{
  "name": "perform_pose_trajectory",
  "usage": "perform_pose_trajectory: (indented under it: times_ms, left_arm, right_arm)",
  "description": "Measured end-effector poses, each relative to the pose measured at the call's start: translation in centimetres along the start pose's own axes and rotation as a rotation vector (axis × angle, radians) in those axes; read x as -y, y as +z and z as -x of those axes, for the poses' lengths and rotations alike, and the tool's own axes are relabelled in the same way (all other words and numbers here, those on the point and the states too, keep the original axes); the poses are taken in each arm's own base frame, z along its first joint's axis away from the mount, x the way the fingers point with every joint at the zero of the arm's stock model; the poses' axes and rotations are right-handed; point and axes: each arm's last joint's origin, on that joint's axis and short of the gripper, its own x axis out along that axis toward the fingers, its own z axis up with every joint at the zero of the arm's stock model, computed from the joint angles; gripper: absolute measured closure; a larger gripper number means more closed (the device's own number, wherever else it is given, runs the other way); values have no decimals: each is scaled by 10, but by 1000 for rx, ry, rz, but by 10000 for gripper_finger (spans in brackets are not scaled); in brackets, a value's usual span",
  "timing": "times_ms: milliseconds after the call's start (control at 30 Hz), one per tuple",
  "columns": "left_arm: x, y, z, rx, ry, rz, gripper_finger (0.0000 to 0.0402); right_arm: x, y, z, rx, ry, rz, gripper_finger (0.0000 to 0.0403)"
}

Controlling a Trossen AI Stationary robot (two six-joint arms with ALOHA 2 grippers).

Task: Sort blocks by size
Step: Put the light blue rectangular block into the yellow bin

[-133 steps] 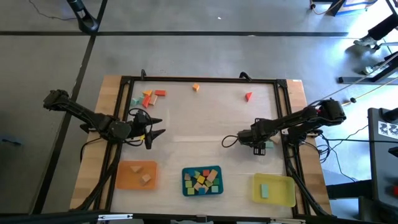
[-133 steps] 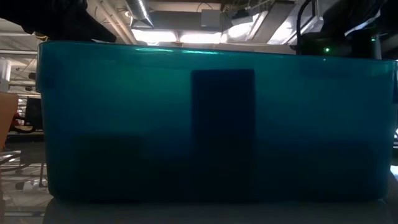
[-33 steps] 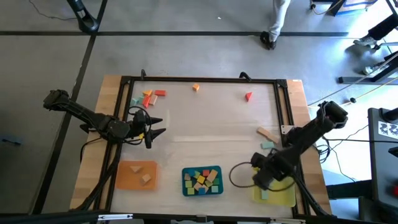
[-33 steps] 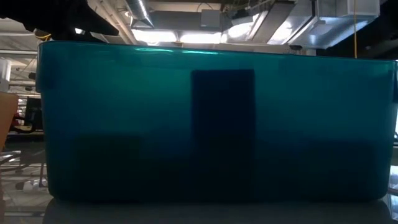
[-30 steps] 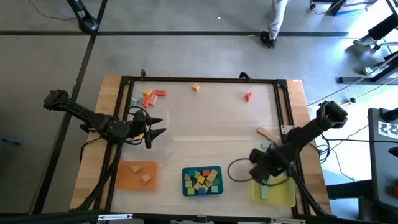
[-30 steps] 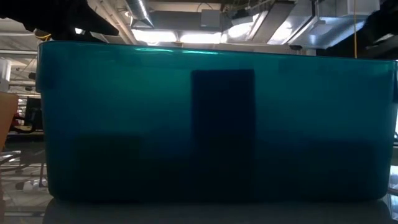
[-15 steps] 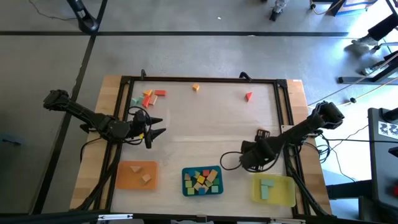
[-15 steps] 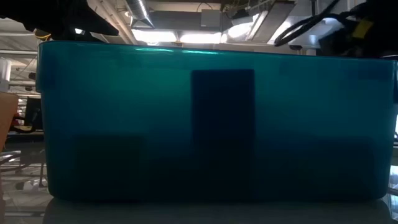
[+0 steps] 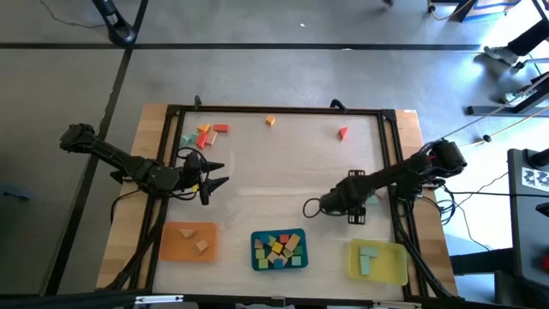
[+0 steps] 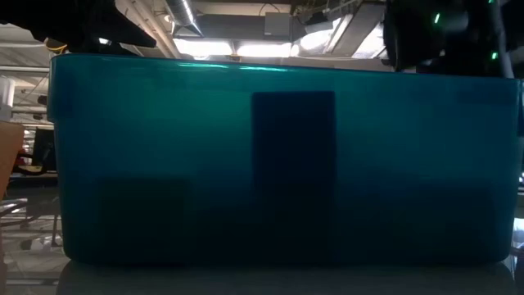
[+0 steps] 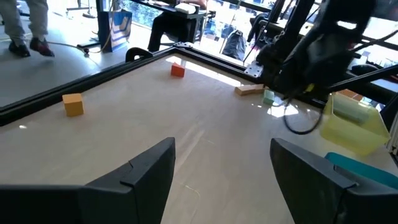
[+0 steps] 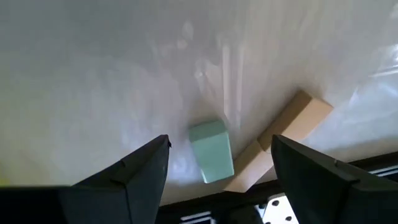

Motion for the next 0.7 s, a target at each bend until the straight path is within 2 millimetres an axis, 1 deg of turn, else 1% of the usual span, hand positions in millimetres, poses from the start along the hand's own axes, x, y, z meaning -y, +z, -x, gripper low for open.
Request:
perform_pose_trajectory:
  times_ms: [167,267,467,600,700]
  left_arm:
    - [0,0,0,0,0,-12,151]
    - [0,0,0,0,0,-24,151]
    - [0,0,0,0,1,-26,151]
    - [0,0,0,1,3,-26,151]
    - [0,0,0,1,3,-26,151]
  right_arm:
    - [11,-4,-24,-62,30,21,125]
    - [15,-8,-34,-91,33,43,125]
    - [20,-11,-55,-110,112,35,125]
    - [22,-14,-63,-112,131,28,130]
    - [21,-14,-63,-108,123,46,157]
